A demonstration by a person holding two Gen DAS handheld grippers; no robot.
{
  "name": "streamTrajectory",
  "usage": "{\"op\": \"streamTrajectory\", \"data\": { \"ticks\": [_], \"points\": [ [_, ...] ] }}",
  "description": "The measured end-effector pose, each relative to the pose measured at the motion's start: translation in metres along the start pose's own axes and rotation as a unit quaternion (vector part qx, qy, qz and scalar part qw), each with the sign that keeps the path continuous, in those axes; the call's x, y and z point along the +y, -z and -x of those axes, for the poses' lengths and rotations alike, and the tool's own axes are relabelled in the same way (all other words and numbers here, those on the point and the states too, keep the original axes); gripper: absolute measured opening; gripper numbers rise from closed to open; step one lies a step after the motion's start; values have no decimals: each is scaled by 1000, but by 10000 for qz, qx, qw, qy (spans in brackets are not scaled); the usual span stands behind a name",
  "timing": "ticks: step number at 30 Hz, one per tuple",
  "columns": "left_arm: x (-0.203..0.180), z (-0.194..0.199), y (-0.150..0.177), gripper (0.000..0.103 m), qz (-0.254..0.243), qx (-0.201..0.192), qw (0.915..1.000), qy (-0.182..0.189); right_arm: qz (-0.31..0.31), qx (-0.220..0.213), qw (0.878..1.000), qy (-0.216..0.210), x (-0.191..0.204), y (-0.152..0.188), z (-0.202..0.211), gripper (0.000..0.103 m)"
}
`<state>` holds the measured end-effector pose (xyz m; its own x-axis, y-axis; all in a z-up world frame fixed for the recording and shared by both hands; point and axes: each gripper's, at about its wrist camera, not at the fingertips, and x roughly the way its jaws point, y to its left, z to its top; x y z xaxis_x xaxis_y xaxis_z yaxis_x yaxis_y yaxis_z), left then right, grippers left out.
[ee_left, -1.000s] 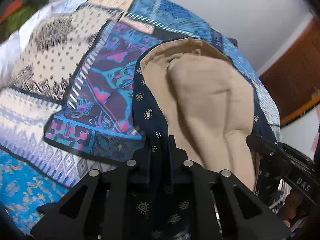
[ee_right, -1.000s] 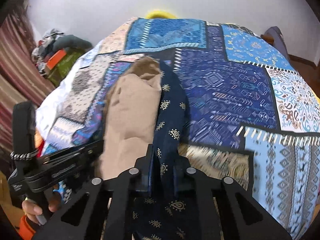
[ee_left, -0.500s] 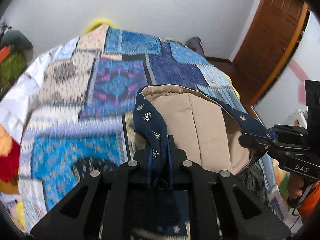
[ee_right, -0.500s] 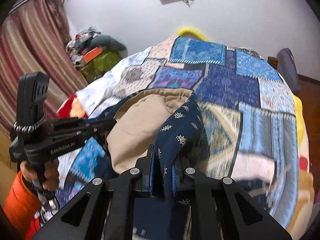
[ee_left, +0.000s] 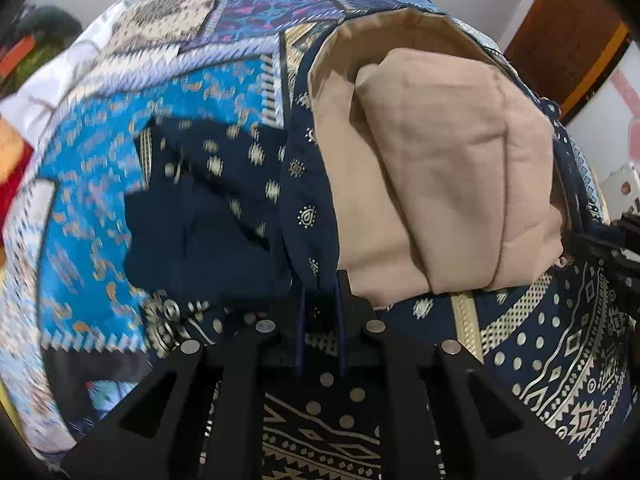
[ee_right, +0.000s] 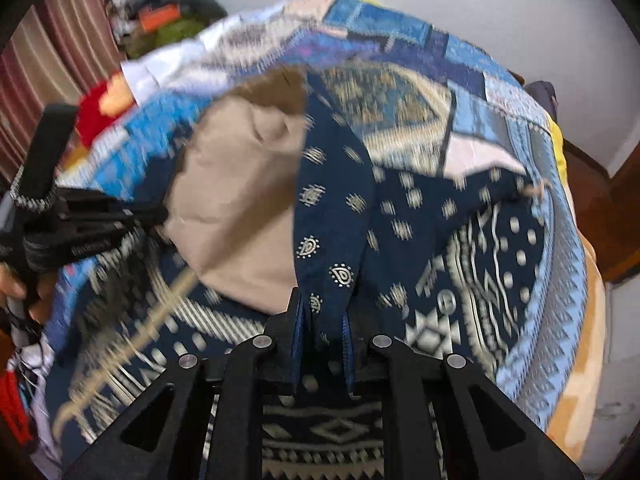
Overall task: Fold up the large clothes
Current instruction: 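Fold the beige hood down onto the hoodie body with both grippers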
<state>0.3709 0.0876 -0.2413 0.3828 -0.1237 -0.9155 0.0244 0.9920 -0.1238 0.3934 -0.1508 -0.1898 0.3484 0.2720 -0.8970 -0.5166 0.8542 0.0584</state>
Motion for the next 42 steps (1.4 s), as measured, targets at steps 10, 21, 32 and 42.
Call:
{"op": "streamTrajectory", "data": {
  "ticks": [10,21,32,42],
  "points": [
    [11,-2,16,42,115,-59,9997,-216,184,306,9941,1025,-19,37,14,12],
    [29,52,-9,71,133,-373,9990,-213,-360,-216,9985,341,-53,15,66,12],
    [39,20,-97,77,237,-439,9985,-214,172,-600,9980,-58,7,-103,18,12],
    [0,-46,-147,51,-219,-343,9992,21,303,-130,9993,-199,6,-135,-57,12]
  ]
}}
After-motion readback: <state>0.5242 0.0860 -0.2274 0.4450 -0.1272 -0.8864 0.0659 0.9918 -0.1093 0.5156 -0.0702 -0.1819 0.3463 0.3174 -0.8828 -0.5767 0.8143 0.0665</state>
